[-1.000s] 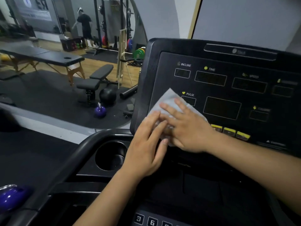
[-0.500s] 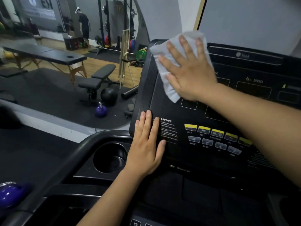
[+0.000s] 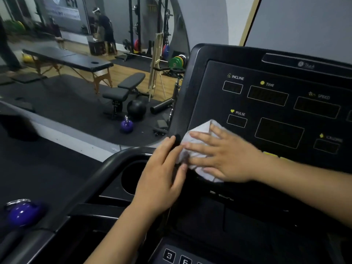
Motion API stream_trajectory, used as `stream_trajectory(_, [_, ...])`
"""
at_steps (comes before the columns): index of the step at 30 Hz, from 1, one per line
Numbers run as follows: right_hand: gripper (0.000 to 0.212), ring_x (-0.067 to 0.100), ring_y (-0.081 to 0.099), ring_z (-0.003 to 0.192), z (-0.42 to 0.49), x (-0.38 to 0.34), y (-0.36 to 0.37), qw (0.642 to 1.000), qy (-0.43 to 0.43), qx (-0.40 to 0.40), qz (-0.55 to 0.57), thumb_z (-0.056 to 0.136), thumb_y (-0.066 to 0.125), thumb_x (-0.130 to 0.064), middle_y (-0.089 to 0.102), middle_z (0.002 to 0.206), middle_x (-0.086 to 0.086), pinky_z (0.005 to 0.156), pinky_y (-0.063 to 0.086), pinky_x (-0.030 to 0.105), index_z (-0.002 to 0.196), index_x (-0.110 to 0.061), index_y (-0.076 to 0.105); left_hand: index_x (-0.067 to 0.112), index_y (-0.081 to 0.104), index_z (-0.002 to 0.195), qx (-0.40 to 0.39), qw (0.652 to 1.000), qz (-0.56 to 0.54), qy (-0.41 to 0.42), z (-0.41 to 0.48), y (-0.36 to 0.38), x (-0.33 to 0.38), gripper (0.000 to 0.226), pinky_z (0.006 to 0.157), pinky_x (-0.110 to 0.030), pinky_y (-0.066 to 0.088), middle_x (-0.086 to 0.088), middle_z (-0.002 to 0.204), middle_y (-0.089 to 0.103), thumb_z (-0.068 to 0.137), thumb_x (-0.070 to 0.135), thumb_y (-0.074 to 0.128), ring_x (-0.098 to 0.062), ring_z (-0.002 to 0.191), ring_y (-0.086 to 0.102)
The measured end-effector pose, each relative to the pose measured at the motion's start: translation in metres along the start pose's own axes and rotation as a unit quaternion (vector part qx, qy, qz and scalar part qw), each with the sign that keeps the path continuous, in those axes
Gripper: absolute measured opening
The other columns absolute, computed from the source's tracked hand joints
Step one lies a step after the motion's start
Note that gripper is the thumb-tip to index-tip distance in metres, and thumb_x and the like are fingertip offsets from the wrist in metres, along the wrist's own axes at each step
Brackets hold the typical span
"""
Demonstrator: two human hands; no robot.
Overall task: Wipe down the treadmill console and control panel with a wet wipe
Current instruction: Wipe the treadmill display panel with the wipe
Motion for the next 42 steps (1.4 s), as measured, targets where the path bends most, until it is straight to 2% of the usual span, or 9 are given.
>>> stream_trajectory(4, [0.054, 0.03, 0.01, 0.15, 0.024, 0.081, -0.026, 0.987, 0.15, 0.03, -0.052, 0.101, 0.019, -0.053, 0.011, 0.162, 0.001, 0.118, 0.001, 0.057, 0.152, -0.039, 0.022, 0.02, 0.029, 0.154, -0.087, 0.995, 0.038, -0.024, -0.011, 0.018, 0.0, 0.063, 0.123, -0.041, 0.019, 0.002, 0.167, -0.004, 0.098, 0.044, 0.044, -0.011, 0.152, -0.01])
stream_trajectory(8, [0.058, 0.036, 0.005, 0.15, 0.053, 0.075, -0.029, 0.954, 0.289, 0.072, -0.039, 0.099, 0.013, -0.051, 0.009, 0.164, 0.007, 0.118, -0.001, 0.06, 0.155, -0.035, 0.015, 0.023, 0.029, 0.155, -0.085, 0.995, 0.042, -0.036, -0.011, 0.022, -0.003, 0.063, 0.123, -0.043, 0.018, 0.003, 0.167, -0.005, 0.097, 0.035, 0.052, -0.011, 0.152, -0.01])
stream_trajectory(16, [0.049, 0.03, 0.019, 0.149, -0.005, -0.009, 0.012, 0.999, -0.002, 0.047, -0.017, 0.1, 0.036, -0.044, 0.029, 0.159, 0.001, 0.117, 0.016, 0.059, 0.147, -0.032, 0.043, 0.02, 0.066, 0.119, -0.07, 0.996, 0.043, -0.016, -0.015, -0.004, -0.009, 0.038, 0.104, -0.04, 0.046, -0.004, 0.149, 0.049, 0.091, 0.034, 0.045, -0.026, 0.13, 0.052])
stream_trajectory(20, [0.05, 0.035, 0.034, 0.143, -0.035, 0.069, -0.007, 0.997, 0.03, 0.044, -0.062, 0.099, 0.036, -0.045, 0.04, 0.154, 0.009, 0.115, 0.019, 0.062, 0.146, -0.03, 0.045, 0.014, 0.068, 0.118, -0.044, 0.998, 0.036, -0.002, -0.019, -0.002, -0.004, 0.043, 0.105, -0.042, 0.047, -0.01, 0.147, 0.051, 0.09, 0.036, 0.045, -0.026, 0.137, 0.047])
stream_trajectory(26, [0.06, 0.038, 0.011, 0.149, 0.001, 0.092, -0.028, 0.946, 0.309, 0.089, -0.035, 0.097, 0.019, -0.048, 0.015, 0.163, 0.01, 0.117, 0.003, 0.062, 0.153, -0.028, 0.028, 0.009, 0.054, 0.137, -0.017, 0.998, 0.035, 0.048, 0.008, 0.013, 0.03, 0.05, 0.118, -0.041, 0.032, -0.013, 0.157, 0.035, 0.09, 0.026, 0.054, -0.027, 0.148, 0.029])
stream_trajectory(31, [0.051, 0.037, 0.019, 0.148, -0.032, -0.004, 0.012, 0.988, 0.139, 0.064, -0.022, 0.092, 0.046, -0.045, 0.03, 0.159, 0.009, 0.117, 0.012, 0.062, 0.14, -0.027, 0.052, 0.009, 0.032, 0.152, -0.026, 0.994, 0.096, 0.038, 0.022, 0.037, 0.036, 0.07, 0.117, -0.058, 0.026, -0.02, 0.163, 0.018, 0.091, 0.038, 0.049, -0.038, 0.151, 0.012])
stream_trajectory(35, [0.054, 0.03, 0.024, 0.148, -0.118, 0.0, 0.022, 0.994, 0.098, 0.057, -0.011, 0.094, 0.051, -0.041, 0.031, 0.159, 0.003, 0.116, 0.021, 0.058, 0.147, -0.032, 0.042, 0.003, 0.031, 0.151, -0.014, 0.989, 0.149, 0.011, 0.023, 0.047, 0.024, 0.072, 0.118, -0.057, 0.023, -0.022, 0.163, 0.014, 0.091, 0.041, 0.046, -0.037, 0.151, 0.01])
stream_trajectory(39, [0.055, 0.035, 0.022, 0.148, -0.151, 0.074, 0.007, 0.976, 0.209, 0.05, -0.047, 0.098, 0.038, -0.043, 0.025, 0.161, 0.009, 0.115, 0.018, 0.063, 0.151, -0.029, 0.033, 0.003, 0.032, 0.151, -0.007, 0.99, 0.139, 0.002, 0.024, 0.051, 0.027, 0.071, 0.12, -0.055, 0.02, -0.022, 0.163, 0.014, 0.09, 0.036, 0.051, -0.037, 0.152, 0.008])
stream_trajectory(42, [0.058, 0.036, 0.008, 0.15, -0.113, 0.09, -0.007, 0.922, 0.378, 0.081, -0.017, 0.098, 0.029, -0.045, 0.012, 0.164, 0.007, 0.117, 0.005, 0.063, 0.153, -0.032, 0.015, 0.004, 0.034, 0.15, -0.007, 0.991, 0.133, 0.001, 0.022, 0.05, 0.025, 0.071, 0.12, -0.055, 0.021, -0.02, 0.163, 0.014, 0.09, 0.037, 0.052, -0.037, 0.152, 0.009])
Point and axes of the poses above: each hand's wrist, its own z-axis towards the middle knuckle, its own y-axis out of the palm, x = y × z, the point moved 1 cm from there along z, towards the middle knuckle
